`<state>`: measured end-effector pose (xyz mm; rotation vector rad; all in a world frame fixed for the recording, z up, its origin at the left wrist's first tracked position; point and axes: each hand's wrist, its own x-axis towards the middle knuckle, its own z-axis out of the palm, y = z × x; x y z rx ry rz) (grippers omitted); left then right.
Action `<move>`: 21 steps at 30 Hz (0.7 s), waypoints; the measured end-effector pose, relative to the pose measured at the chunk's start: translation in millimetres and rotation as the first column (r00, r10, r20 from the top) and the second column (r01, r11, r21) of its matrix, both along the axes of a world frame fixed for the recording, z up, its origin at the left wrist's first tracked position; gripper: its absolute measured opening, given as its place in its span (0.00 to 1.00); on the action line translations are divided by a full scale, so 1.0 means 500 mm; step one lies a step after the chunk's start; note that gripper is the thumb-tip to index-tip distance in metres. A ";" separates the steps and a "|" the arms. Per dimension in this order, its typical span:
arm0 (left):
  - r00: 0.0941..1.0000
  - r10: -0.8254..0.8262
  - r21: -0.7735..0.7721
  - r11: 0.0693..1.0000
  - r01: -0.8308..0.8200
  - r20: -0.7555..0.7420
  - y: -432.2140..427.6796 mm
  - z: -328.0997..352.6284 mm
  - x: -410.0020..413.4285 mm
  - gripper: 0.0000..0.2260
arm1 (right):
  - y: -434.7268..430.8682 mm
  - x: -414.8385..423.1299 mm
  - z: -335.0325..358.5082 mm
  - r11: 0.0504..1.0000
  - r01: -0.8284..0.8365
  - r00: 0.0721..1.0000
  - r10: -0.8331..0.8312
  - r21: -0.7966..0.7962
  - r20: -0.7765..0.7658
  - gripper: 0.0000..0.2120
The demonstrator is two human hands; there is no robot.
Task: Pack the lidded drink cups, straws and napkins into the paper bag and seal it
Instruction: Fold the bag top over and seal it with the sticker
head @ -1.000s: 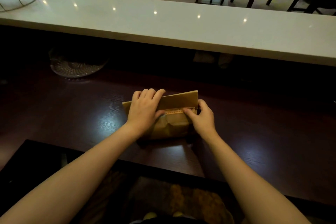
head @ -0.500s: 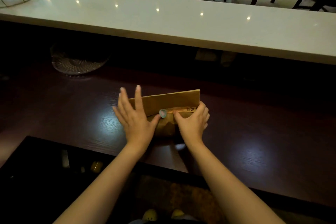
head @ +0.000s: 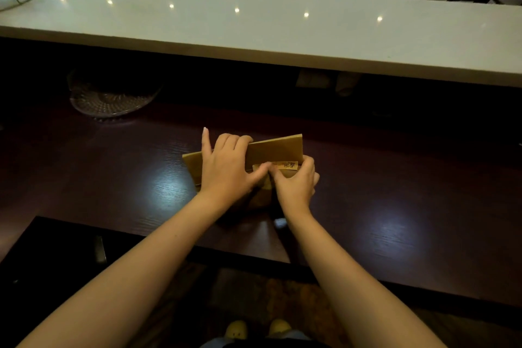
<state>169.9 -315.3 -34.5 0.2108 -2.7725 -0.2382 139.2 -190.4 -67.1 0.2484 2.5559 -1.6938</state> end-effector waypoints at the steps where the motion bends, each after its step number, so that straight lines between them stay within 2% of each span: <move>1: 1.000 0.003 -0.025 1.000 -0.003 0.021 0.001 -0.003 -0.002 0.24 | 0.002 0.001 0.000 1.000 -0.001 1.000 0.001 -0.025 0.005 0.21; 4: 0.998 0.002 -0.072 0.997 0.003 0.066 -0.007 -0.010 -0.004 0.22 | 0.010 -0.002 -0.002 0.994 -0.008 0.999 0.012 -0.110 0.035 0.14; 8: 0.995 -0.030 -0.065 0.997 0.037 0.098 -0.030 -0.006 -0.003 0.19 | 0.015 -0.012 -0.007 0.988 0.001 0.997 0.010 -0.156 0.075 0.11; 15: 0.988 -0.089 -0.008 0.996 0.091 0.126 -0.060 0.000 -0.010 0.16 | 0.014 -0.018 -0.015 0.985 -0.007 0.995 0.023 -0.174 0.094 0.12; 21: 0.984 -0.135 -0.027 0.990 0.139 0.119 -0.059 -0.002 -0.012 0.14 | 0.022 -0.012 -0.004 0.993 -0.030 0.998 0.036 -0.117 0.054 0.13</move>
